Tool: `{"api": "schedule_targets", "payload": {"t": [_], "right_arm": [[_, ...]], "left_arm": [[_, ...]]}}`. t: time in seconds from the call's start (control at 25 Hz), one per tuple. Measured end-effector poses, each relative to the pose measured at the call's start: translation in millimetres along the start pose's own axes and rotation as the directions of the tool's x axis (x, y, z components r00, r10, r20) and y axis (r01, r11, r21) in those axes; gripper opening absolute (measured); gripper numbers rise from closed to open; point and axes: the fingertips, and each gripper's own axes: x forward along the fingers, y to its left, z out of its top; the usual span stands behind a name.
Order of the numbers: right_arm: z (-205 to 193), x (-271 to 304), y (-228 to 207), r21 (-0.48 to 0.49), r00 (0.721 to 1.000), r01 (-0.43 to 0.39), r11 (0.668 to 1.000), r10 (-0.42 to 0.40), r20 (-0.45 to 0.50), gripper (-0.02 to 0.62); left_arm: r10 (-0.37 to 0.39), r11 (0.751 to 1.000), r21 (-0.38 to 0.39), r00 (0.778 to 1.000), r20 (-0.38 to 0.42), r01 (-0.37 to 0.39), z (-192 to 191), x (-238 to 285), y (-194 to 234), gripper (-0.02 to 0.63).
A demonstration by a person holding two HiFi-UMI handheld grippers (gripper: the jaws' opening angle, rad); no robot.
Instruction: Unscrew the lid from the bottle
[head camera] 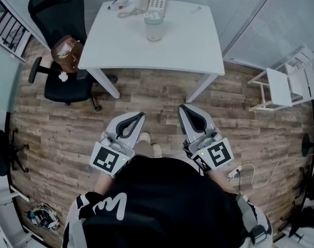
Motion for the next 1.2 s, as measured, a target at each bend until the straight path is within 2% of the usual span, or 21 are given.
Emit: {"api": "schedule_targets", "payload": {"t": [0.48,1.2], "right_arm": [[-9,14,4,-0.003,1.000,-0.018,1.000,0.018,-0.024,0.000],[-4,73,-48,-0.028,1.000,0.013,1.000,-0.013,-0.013,0.000]], "left_arm": [[0.007,1.000,-0.027,1.000,-0.007,-0.008,-14,0,13,0.001],[-0.042,0.999,-0.001,0.999,-0.011,0.042,-7,62,72,0.002]]}}
